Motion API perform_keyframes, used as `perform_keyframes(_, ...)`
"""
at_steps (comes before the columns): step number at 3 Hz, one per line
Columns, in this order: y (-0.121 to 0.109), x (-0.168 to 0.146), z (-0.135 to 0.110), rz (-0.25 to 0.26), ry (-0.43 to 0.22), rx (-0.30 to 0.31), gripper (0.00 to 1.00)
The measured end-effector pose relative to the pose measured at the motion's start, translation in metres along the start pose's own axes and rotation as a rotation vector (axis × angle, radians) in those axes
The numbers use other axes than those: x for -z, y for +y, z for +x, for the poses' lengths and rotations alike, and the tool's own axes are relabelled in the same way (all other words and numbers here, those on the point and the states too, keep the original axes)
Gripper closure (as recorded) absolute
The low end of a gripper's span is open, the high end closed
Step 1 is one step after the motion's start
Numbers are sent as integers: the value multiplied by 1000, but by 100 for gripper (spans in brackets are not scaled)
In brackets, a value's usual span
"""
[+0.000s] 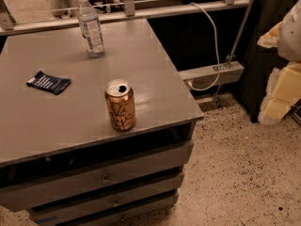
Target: Knock orange can over
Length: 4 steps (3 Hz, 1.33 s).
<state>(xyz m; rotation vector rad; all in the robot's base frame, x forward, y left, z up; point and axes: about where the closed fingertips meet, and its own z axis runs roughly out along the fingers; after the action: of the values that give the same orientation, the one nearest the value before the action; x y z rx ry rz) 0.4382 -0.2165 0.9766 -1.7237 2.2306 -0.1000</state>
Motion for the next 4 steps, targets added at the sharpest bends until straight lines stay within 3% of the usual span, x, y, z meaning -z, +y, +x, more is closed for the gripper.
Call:
perform_keyframes(1, 0, 0, 0, 0, 0, 0, 0)
perform_keyframes(2, 0, -10, -10, 2, -52, 4, 0)
perform_keyframes(3, -5, -44, -47, -26, -189, 35, 0)
perform_keyframes(4, -11, -78, -100, -58, -344, 84, 0)
